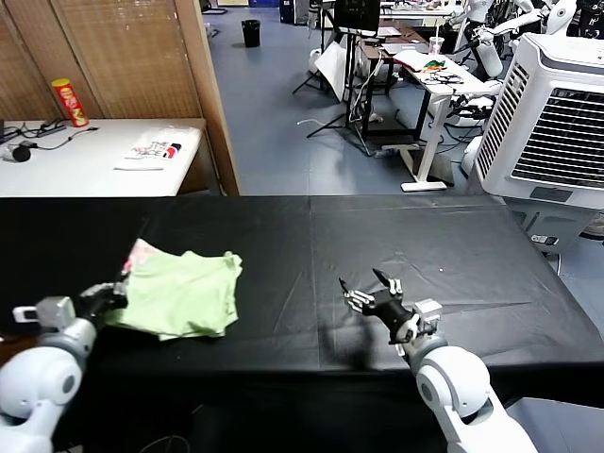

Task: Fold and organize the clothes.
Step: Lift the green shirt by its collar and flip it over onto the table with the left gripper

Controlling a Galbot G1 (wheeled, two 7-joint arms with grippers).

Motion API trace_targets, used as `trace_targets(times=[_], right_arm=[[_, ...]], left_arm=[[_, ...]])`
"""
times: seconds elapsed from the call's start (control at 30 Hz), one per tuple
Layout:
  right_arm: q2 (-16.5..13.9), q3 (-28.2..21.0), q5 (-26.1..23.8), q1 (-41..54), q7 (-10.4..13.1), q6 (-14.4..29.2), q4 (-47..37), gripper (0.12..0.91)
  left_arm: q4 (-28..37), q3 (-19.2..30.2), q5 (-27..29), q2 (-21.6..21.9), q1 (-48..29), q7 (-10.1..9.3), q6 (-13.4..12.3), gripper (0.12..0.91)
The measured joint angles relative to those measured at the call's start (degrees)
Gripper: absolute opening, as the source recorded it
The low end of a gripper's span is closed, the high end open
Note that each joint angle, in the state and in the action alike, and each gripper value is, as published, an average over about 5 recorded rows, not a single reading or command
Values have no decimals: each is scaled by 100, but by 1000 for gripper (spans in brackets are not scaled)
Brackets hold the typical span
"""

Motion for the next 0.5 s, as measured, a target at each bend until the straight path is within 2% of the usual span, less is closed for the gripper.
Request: trace_targets(times=[0.17, 0.3, 0.4, 0.5], right_arm=[[12, -17, 3, -2, 7, -5, -25, 798], [58, -46, -14, -30, 3, -5, -25, 798], [84, -42, -63, -86, -10, -3, 1, 798], [91, -4, -106, -165, -16, -2, 49, 798]], left_arm=[[-264, -407, 526, 484, 233, -18, -64, 138], [-656, -581, 864, 608, 393, -153, 59, 138], [-1063, -490, 954, 543, 447, -262, 209, 138], [-1466, -138, 798, 329, 431, -388, 303, 138]])
